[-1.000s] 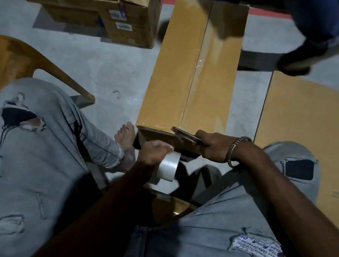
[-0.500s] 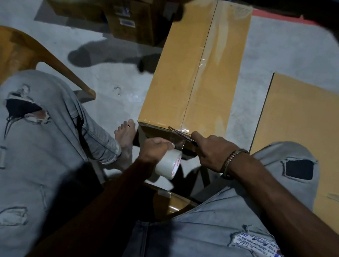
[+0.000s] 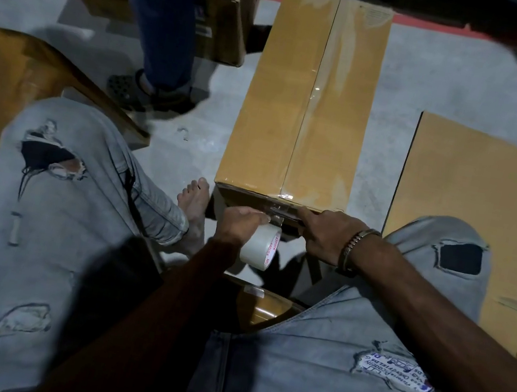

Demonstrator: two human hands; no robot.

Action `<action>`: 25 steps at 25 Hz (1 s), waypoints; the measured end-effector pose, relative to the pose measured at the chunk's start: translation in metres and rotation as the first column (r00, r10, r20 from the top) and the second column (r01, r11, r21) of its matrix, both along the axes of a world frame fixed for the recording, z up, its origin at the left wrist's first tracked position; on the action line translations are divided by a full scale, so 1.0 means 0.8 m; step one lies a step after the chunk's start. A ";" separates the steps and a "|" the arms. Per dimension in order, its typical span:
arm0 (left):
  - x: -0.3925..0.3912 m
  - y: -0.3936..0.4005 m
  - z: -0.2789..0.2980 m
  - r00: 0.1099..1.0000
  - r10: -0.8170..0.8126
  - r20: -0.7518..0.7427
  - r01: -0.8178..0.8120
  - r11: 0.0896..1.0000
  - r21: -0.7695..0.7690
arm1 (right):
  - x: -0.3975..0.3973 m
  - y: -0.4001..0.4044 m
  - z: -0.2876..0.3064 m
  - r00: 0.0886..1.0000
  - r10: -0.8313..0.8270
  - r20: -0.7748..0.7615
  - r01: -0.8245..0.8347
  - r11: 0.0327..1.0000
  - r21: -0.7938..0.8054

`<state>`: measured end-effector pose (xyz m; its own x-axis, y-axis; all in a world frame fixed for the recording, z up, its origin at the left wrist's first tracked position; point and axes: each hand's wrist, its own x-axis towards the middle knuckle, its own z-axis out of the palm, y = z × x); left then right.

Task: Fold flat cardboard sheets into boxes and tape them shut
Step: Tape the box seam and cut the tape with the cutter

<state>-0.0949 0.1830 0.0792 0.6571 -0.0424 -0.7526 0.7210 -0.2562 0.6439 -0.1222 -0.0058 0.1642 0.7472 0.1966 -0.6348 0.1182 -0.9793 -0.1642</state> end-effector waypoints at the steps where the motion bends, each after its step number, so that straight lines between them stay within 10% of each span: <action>1: 0.000 0.000 0.001 1.000 0.003 -0.003 -0.003 1.000 -0.003 | -0.001 0.001 0.003 1.000 -0.005 -0.013 0.005 1.000 -0.017; 25: -0.004 0.000 0.018 0.988 -0.130 0.085 0.127 0.991 0.043 | -0.014 0.022 0.026 0.996 -0.039 0.077 0.055 0.976 -0.209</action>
<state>-0.0978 0.1832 0.0935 0.7113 -0.1039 -0.6952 0.6219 -0.3679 0.6913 -0.1335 0.0121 0.1847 0.7980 0.0275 -0.6020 0.0750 -0.9957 0.0540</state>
